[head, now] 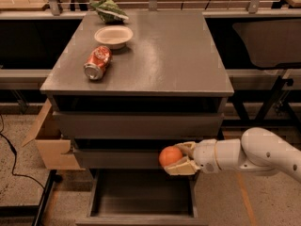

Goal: Place orange into bottom drawer

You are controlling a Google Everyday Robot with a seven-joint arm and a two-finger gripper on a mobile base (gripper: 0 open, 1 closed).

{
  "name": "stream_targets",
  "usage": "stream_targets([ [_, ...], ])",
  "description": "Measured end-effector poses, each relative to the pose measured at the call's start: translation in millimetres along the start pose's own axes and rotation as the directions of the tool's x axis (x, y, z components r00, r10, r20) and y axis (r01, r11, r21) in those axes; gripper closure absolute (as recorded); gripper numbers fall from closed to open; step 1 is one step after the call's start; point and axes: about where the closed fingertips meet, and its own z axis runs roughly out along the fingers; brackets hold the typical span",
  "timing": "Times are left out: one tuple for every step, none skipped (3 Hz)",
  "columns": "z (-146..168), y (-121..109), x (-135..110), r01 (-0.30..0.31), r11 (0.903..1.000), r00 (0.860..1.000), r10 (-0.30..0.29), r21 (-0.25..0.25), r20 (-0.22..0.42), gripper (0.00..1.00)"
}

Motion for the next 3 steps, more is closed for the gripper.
stream_targets([
  [31.4, -6.1, 51.0, -0.079, 0.9968, 0.997, 0.079, 0.002, 0.013, 1.0],
  [67.8, -8.6, 107.0, -0.159, 0.9873, 0.987, 0.159, -0.005, 0.014, 1.0],
  [121.6, -7.9, 174.6, -0.251, 0.9677, 0.968, 0.25, -0.025, -0.029, 1.0],
])
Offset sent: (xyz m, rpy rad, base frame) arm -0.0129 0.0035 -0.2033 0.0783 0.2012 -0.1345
